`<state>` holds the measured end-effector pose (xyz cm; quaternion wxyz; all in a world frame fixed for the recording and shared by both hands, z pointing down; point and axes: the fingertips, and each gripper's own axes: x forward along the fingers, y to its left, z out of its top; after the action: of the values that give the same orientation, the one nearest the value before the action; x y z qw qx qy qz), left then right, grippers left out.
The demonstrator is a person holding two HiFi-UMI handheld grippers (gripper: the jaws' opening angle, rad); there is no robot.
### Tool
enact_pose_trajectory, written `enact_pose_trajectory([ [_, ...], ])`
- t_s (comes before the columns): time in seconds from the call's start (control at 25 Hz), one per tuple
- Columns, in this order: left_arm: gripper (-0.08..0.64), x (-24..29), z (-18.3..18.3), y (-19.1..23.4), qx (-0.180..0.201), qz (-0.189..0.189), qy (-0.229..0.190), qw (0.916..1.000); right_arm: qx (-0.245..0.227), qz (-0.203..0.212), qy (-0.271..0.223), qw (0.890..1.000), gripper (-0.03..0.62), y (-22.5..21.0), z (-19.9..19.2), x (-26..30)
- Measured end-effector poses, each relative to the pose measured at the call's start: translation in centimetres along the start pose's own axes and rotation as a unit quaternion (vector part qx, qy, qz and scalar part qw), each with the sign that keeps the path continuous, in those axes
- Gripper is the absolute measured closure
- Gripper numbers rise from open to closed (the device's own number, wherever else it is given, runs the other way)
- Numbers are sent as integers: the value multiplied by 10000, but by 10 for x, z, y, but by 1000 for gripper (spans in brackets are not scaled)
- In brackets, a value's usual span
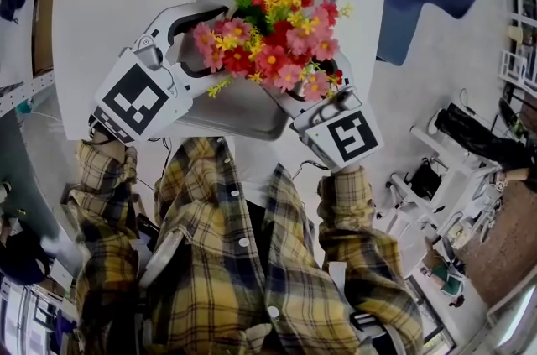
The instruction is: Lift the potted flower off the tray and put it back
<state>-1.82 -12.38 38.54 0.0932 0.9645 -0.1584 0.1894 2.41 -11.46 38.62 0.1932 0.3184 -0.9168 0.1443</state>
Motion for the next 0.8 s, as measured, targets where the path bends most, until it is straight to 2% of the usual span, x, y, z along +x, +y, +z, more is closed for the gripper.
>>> enact_pose_trajectory([
  [0.44,221,-1,2,3,78,285,-291,9991,-243,82,-186,9995,244,-4,2,2],
  [0.8,221,-24,27,-2,251,216,-343,9989,-39,-46,-566,9984,244,12,29,-8],
])
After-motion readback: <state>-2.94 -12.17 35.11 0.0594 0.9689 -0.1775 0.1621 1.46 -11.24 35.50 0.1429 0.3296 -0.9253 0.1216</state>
